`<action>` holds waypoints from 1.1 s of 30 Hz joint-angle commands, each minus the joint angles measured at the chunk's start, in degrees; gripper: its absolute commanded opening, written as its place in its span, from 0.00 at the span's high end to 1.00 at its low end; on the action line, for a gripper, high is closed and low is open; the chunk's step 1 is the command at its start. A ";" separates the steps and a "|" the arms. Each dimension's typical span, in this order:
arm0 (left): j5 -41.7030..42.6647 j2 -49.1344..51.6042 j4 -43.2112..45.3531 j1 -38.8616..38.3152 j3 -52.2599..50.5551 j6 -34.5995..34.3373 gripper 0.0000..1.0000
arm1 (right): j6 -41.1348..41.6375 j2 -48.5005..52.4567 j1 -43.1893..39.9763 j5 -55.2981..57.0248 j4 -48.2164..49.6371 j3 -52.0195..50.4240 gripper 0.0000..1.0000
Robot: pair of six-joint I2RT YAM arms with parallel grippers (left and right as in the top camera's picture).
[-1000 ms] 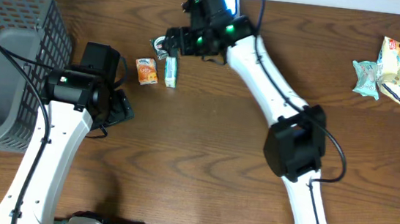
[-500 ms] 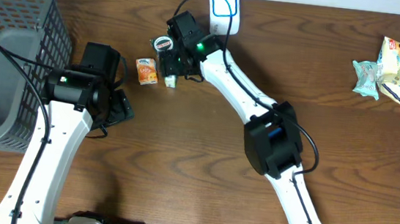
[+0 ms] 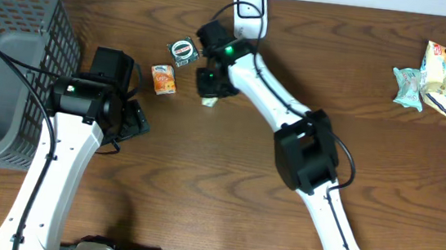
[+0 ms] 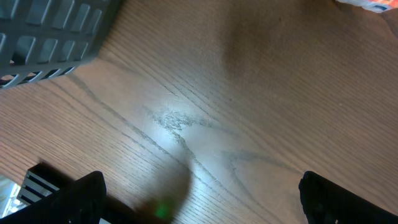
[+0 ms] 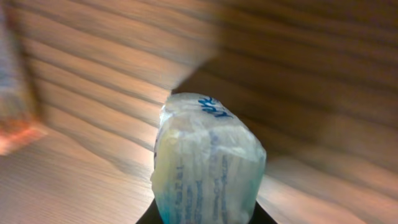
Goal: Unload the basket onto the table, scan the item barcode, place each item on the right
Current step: 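Grasp the small white-green Kleenex pack with the right gripper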
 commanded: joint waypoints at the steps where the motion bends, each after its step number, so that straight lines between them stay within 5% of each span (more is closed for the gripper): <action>1: -0.55 0.07 -0.15 0.20 -0.22 -0.31 0.02 | -2.69 -2.01 -4.66 1.16 -5.97 -0.02 0.93; 9: -0.55 0.07 -0.15 0.20 -0.22 -0.31 0.02 | -11.10 -2.60 -10.75 1.22 -23.34 -0.02 0.73; 16: -0.55 0.07 -0.15 0.20 -0.22 -0.31 0.03 | -12.70 -2.60 -13.20 4.17 -28.24 -0.02 0.38; 33: -0.55 0.07 -0.15 0.20 -0.22 -0.28 0.03 | -16.13 -2.60 -14.73 4.59 -27.30 -0.04 0.51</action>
